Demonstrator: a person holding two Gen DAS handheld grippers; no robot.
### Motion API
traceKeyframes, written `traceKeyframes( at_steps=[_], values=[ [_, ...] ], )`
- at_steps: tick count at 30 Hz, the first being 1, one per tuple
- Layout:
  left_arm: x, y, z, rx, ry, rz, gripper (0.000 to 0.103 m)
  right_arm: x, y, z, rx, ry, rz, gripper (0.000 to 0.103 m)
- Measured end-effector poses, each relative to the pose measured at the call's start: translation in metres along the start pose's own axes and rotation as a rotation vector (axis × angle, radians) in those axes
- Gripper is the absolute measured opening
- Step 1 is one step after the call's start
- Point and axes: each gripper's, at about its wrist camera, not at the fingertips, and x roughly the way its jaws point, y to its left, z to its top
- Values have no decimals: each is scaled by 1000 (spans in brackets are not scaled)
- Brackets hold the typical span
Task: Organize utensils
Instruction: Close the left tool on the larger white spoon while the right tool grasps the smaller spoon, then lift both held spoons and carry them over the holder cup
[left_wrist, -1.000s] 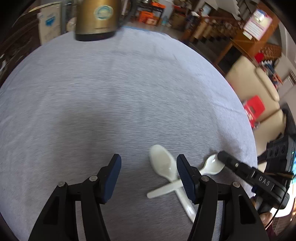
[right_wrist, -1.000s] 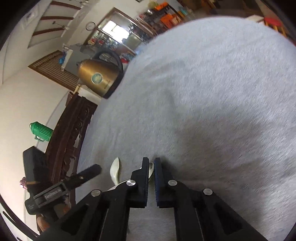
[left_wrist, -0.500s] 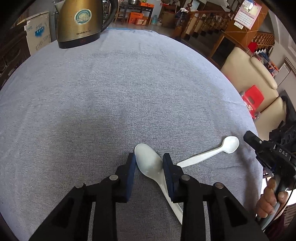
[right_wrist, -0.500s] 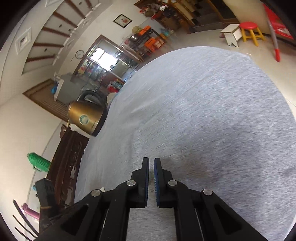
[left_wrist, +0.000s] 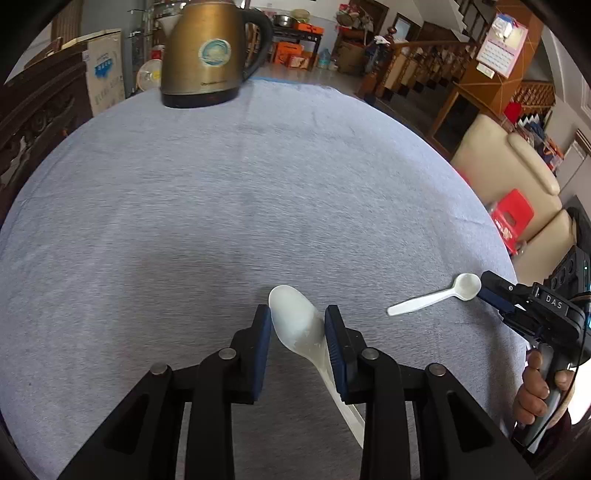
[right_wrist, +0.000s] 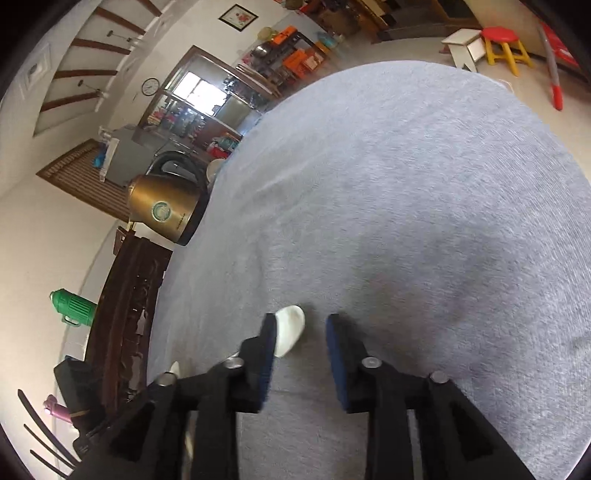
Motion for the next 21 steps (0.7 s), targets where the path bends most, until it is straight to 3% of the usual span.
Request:
traceKeyframes(
  at_steps=[3,4,5,6,7,12,21],
  values=[
    [-9,8,-1,-27,-25,-1,31,8,10,-2,-40,-4,-15,38],
    [-13,12,-2,-39,-34,-3,31,12,14,-2,-60,-1,-18,33],
    [-17,15,-3,-54,-45,-3,31,13,17,-3,-78,1,-25,28],
    [-20,19,-4,-71,-55,-2,31,17,20,-4,-97,11,-45,10],
    [-22,22,-5,-87,-63,-2,31,20,21,-6,-106,27,-52,6],
    [-44,43,-22,-189,-121,18,31,4,24,-16,-133,-40,-74,6],
    [-102,64,-68,-309,-247,124,31,-82,39,-27,-214,-249,-133,4]
  ],
)
